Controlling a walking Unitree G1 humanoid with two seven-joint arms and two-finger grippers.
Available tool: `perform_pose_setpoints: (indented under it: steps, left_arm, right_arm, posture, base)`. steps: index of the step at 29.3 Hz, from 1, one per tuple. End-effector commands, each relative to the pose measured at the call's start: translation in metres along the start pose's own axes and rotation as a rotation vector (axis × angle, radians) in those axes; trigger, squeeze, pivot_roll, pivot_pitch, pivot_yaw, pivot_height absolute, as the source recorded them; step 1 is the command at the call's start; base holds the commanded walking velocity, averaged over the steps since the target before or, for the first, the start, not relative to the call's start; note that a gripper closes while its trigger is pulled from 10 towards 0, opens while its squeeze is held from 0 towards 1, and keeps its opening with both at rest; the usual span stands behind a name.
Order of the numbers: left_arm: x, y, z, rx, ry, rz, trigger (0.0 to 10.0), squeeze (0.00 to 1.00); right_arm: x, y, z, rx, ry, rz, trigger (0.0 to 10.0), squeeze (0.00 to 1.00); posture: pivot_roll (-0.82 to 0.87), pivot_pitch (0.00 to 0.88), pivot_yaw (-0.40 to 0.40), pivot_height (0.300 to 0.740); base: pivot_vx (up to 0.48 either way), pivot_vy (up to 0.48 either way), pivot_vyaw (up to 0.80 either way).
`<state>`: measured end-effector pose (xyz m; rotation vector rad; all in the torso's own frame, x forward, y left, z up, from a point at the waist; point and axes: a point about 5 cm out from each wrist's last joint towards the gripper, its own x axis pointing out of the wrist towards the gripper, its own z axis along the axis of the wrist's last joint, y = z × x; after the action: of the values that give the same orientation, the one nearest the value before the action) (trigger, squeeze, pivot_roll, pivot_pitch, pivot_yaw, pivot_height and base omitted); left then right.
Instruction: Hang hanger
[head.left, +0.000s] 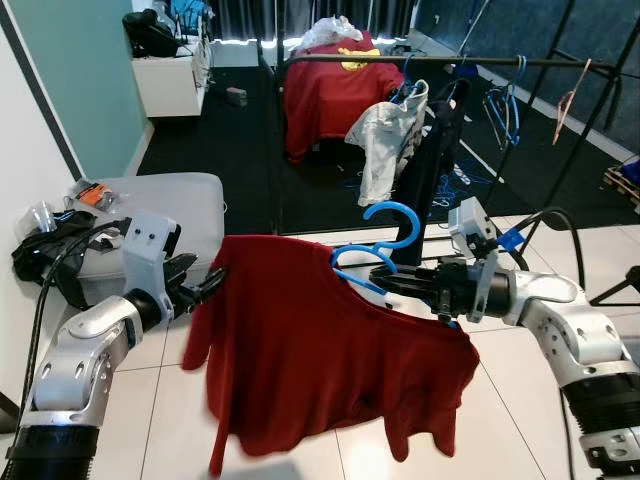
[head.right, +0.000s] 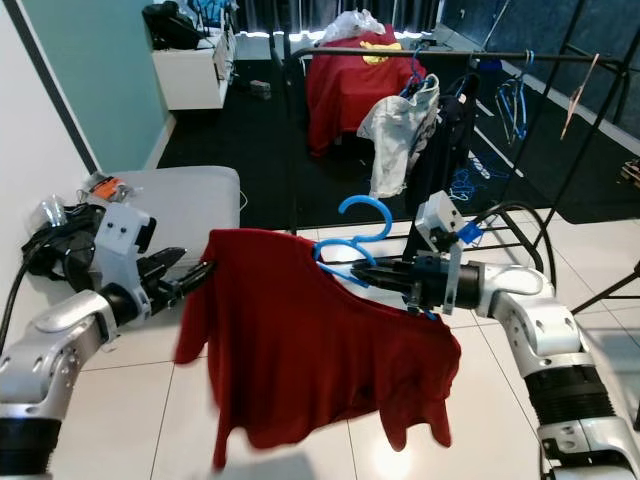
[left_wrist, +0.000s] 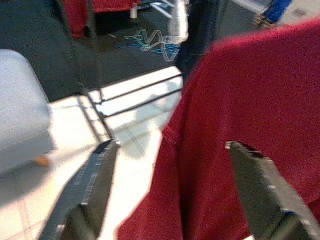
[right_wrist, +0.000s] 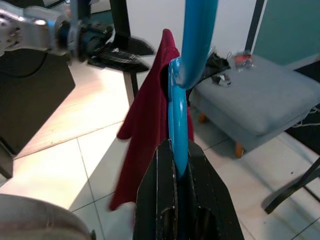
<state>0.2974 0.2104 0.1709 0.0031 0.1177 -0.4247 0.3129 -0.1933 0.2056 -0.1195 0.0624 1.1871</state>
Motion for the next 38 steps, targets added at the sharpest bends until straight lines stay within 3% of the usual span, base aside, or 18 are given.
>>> perform_pose_setpoints:
  steps: [1,5,6,7,8,9,13,17,18,26,27,28,29,37,38]
  left_arm:
    - [-0.003,-0.003,0.001,-0.047,-0.011,-0.013,10.0,1.00]
    - [0.000,-0.004,0.002,-0.090,-0.032,0.015,10.0,1.00]
    - [0.002,-0.005,0.003,-0.101,-0.043,0.017,10.0,0.85]
    - [0.002,-0.005,0.003,-0.101,-0.043,0.017,10.0,0.85]
    - [0.005,-0.009,0.005,-0.106,-0.050,0.009,10.0,0.31]
    - [0.008,-0.012,0.007,-0.106,-0.056,-0.002,10.0,0.00]
    - [0.026,-0.027,0.011,-0.124,-0.076,-0.011,10.0,0.00]
    - [0.039,-0.037,0.012,-0.097,-0.086,0.004,10.0,0.00]
    - [0.044,-0.043,0.008,-0.055,-0.070,-0.004,10.0,0.00]
    - [0.051,-0.051,-0.001,-0.017,-0.037,0.000,10.0,0.00]
    - [0.053,-0.053,-0.003,-0.033,-0.031,0.015,10.0,0.22]
    - [0.053,-0.053,-0.003,-0.033,-0.031,0.015,10.0,0.22]
    - [0.055,-0.055,-0.003,-0.078,-0.041,0.023,10.0,1.00]
    - [0.061,-0.061,0.000,-0.135,-0.068,0.020,10.0,1.00]
    - [0.064,-0.062,0.001,-0.142,-0.084,0.030,10.0,0.00]
  right_arm:
    - [-0.003,-0.008,0.011,-0.043,-0.051,-0.065,10.0,0.00]
    - [0.006,-0.018,0.003,-0.057,-0.022,-0.198,10.0,0.00]
    - [0.011,-0.022,-0.002,-0.057,0.004,-0.260,10.0,0.00]
    - [0.011,-0.022,-0.002,-0.057,0.004,-0.260,10.0,0.00]
    - [0.017,-0.024,-0.007,-0.039,0.020,-0.305,10.0,0.00]
    - [0.021,-0.024,-0.010,-0.023,0.032,-0.332,10.0,0.00]
    - [0.042,-0.019,-0.017,0.030,0.037,-0.374,10.0,0.00]
    - [0.055,-0.014,-0.019,0.057,0.027,-0.379,10.0,0.00]
    - [0.061,-0.011,-0.018,0.071,0.009,-0.382,10.0,0.00]
    - [0.070,-0.007,-0.015,0.085,-0.022,-0.386,10.0,0.00]
    - [0.074,-0.007,-0.013,0.084,-0.035,-0.393,10.0,0.00]
    - [0.074,-0.007,-0.013,0.084,-0.035,-0.393,10.0,0.00]
    - [0.077,-0.007,-0.011,0.082,-0.047,-0.408,10.0,0.00]
    - [0.084,-0.007,-0.006,0.094,-0.067,-0.434,10.0,0.00]
    - [0.086,-0.005,-0.006,0.099,-0.066,-0.427,10.0,0.00]
  posture:
    - [-0.06,0.008,-0.023,0.740]
    - [-0.06,0.003,-0.020,0.740]
    - [-0.05,0.000,-0.019,0.740]
    - [-0.05,0.000,-0.019,0.740]
    - [-0.05,0.000,-0.019,0.740]
    - [-0.05,0.000,-0.019,0.740]
    - [-0.05,0.000,-0.014,0.740]
    - [-0.05,0.000,-0.010,0.740]
    - [-0.05,0.000,-0.007,0.740]
    - [-0.06,0.000,-0.005,0.740]
    - [-0.05,0.000,-0.006,0.740]
    - [-0.05,0.000,-0.006,0.740]
    - [-0.05,0.000,-0.004,0.740]
    - [-0.06,0.000,0.009,0.740]
    - [-0.06,0.001,0.010,0.740]
  base:
    - [0.000,0.000,0.00]
    - [0.000,0.000,0.00]
    - [0.000,0.000,0.00]
    - [0.000,0.000,0.00]
    - [0.000,0.000,0.00]
    - [0.000,0.000,0.00]
    - [0.000,0.000,0.00]
    - [0.000,0.000,0.00]
    - [0.000,0.000,0.00]
    - [0.000,0.000,0.00]
    - [0.000,0.000,0.00]
    - [0.000,0.000,0.00]
    - [0.000,0.000,0.00]
    - [0.000,0.000,0.00]
    - [0.000,0.000,0.00]
